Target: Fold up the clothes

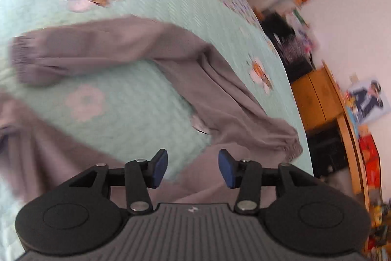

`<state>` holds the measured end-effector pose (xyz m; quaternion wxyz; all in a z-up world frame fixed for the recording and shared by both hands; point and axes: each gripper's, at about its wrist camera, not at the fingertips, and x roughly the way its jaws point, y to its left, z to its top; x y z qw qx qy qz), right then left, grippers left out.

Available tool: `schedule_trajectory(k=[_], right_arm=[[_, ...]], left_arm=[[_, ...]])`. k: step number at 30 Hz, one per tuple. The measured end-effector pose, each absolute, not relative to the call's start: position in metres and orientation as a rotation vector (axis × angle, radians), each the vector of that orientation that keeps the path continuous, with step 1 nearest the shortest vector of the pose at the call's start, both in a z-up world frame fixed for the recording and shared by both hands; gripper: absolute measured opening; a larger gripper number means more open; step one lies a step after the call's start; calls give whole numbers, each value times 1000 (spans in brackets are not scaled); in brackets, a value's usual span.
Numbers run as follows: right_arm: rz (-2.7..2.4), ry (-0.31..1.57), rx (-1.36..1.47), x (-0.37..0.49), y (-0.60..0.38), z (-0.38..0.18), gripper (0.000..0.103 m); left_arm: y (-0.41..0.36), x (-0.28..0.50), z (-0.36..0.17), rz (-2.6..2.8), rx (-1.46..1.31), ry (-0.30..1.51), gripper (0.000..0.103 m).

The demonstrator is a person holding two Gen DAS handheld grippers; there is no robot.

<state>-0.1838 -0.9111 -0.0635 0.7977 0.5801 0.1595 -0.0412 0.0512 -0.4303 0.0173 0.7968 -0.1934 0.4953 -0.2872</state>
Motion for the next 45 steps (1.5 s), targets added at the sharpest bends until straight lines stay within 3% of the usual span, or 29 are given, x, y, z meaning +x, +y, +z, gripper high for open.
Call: schedule_trajectory(k=[7,11,24,30,32,34,38,43,45], right_arm=[[111,420,1229,-165,-843,-52,64],[135,489,1213,-167,-818,-52,64],[65,568,1226,-201,-800,-59,64],[68,578,1202,-202,-799,-54,65],[68,588,1197,-201,-797,-55,65],[60,597,1188,-202,-796,-57,65],[-2,619,1168,-206,-802,-63,65],[-151,565,1234,-227,-836,-77,65],[-204,539,1252,-233,-849,-83,65]], left_arm=[[-304,32,28,-254,-523,951,63],[-261,30,11,-110,-587,992,65],[-271,55,-46,-114,-759,1112,66],[-277,65,-53,-155,-876,1082,66],[-281,70,-53,-165,-865,1079,59],[-284,70,-47,-170,-827,1082,26],[-275,50,-10,-233,-758,1004,26],[-208,10,36,-203,-741,860,26],[-177,-5,48,-153,-742,811,20]])
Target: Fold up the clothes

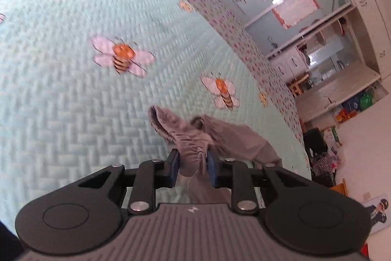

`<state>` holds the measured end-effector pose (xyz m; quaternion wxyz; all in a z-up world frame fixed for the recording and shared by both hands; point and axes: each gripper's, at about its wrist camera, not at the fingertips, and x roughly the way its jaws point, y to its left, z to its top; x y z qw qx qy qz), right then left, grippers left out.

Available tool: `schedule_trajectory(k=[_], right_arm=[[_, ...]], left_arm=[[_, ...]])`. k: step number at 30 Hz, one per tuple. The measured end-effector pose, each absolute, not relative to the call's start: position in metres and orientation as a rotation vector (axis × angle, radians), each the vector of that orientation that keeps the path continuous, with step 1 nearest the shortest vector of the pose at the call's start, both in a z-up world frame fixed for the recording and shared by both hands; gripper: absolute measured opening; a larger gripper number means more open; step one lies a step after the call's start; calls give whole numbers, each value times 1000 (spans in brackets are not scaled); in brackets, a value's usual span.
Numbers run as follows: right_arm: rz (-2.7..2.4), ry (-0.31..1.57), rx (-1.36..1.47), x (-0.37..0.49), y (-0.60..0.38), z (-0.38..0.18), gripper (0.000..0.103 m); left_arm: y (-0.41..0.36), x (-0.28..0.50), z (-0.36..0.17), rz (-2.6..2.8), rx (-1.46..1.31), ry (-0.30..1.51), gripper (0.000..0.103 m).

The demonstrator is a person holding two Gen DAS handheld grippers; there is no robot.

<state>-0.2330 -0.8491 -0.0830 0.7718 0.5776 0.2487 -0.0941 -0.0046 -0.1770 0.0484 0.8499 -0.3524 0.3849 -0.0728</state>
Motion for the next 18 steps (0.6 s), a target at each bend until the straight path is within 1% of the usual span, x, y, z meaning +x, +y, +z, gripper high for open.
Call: schedule_trajectory(k=[1,5,6,10,11,12,15,16,18], right_arm=[[-221,531,1261,-234,-854,-86,65],[-258,513,1264,-231,-865,-93,65],[-258,511,1259,-228,-866,-94,65],[-265,494,1208,-219,-873,-94,65],[-270,482,1191,-217,-876,-94,65],[-281,469,1183,-215,-881,-95,65],[-329,421,1148,-206,-895,-96,65],[-344,422,1097,-200,-899,-94,65],[-366,438,978,-186,-903,-90,65]], left_arm=[[-161,-12,54,-128,-743,786,15],[-114,-21,46,58,-773,759,14],[-110,-21,44,87,-771,768,12],[-135,-20,41,-27,-731,823,13],[-151,-18,41,-84,-690,848,14],[-170,-17,40,-140,-645,873,18],[-230,-18,35,-299,-513,947,33],[-248,-20,32,-344,-484,973,35],[-281,-24,21,-428,-448,1030,35]])
